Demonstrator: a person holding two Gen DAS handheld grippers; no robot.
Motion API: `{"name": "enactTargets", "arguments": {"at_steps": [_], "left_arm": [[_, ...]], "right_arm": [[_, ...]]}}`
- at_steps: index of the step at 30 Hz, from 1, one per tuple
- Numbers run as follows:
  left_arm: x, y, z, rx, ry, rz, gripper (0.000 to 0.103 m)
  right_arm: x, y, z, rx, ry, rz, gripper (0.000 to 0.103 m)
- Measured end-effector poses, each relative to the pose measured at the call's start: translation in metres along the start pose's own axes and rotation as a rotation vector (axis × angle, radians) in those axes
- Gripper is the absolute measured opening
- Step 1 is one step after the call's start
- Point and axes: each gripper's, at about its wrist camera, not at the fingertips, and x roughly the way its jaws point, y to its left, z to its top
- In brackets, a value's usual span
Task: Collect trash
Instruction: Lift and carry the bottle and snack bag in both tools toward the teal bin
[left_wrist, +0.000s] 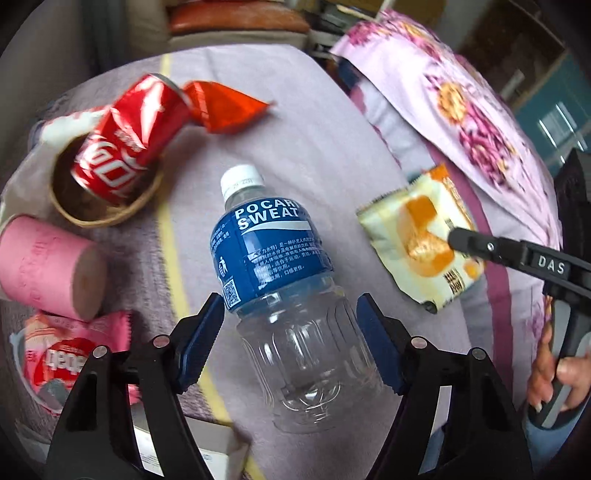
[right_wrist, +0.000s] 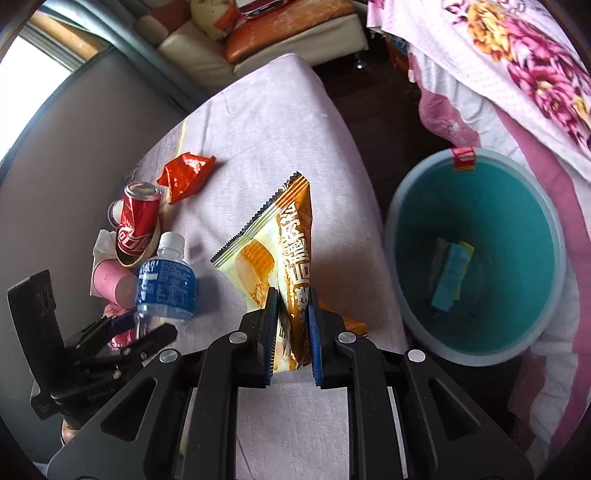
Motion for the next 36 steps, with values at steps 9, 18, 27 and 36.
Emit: {"name": "enactTargets", "arguments": {"at_steps": [9, 18, 27, 36], "left_arm": [[0.002, 0.001, -0.006, -0.022, -0.014, 0.085, 0.087], [0.017, 0.016, -0.013, -0.077, 0.04, 0.106, 0.088], [0.004, 0.013, -0.007, -0.093, 0.03, 0.019, 0.068], [-0.012, -0.011, 0.0, -0.037, -0.02, 0.03, 0.067]], "right_arm": [[0.001, -0.008, -0.008, 0.008, 0.002, 0.006, 0.017], [0.011, -0.01, -0.008, 0.01, -0.005, 0.01, 0.026], [-0.002, -0.02, -0.008, 0.045, -0.037, 0.072, 0.014], [-0.019, -0.024, -0.007, 0.046, -0.079, 0.106, 0.014]]}}
